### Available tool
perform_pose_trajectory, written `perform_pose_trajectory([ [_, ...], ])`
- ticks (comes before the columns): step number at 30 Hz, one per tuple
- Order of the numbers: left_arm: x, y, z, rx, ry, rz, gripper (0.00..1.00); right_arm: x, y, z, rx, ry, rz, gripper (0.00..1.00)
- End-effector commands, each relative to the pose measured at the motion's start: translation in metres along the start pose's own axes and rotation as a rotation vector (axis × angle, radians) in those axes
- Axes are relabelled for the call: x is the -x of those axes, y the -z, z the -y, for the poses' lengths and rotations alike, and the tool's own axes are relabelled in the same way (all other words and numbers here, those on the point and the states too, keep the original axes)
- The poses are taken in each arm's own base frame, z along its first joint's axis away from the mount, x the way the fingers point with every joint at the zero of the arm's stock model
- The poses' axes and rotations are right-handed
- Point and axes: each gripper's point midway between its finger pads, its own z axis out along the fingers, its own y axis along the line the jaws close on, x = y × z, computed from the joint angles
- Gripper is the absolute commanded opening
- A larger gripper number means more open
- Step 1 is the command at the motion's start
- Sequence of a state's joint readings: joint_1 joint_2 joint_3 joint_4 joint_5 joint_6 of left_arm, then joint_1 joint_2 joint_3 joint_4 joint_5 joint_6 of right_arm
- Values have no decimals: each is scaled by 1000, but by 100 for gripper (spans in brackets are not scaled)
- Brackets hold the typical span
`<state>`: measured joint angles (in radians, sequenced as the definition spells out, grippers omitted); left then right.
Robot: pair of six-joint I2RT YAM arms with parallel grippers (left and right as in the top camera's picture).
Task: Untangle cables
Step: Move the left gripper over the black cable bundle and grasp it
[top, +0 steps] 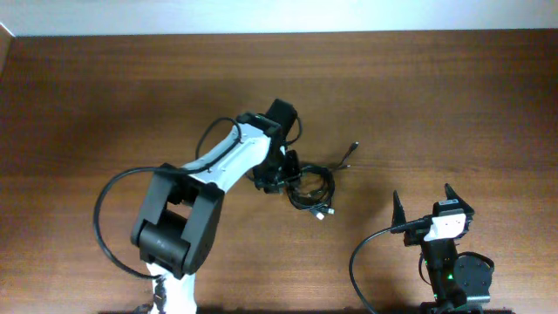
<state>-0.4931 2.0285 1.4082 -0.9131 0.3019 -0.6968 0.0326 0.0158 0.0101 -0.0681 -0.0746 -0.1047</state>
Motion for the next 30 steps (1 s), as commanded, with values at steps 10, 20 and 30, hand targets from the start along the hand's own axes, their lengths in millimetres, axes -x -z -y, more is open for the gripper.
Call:
perform_pose_trajectory([
  [10, -3, -24, -11, 178, -287, 36, 7, -2, 0, 0, -2, -4, -3, 98],
  [20, 14, 11, -91, 520, -542, -32, 20, -2, 0, 0, -2, -4, -3, 98],
  [30, 49, 5, -63, 400, -550, 122, 2, -2, 0, 0, -2, -4, -3, 98],
])
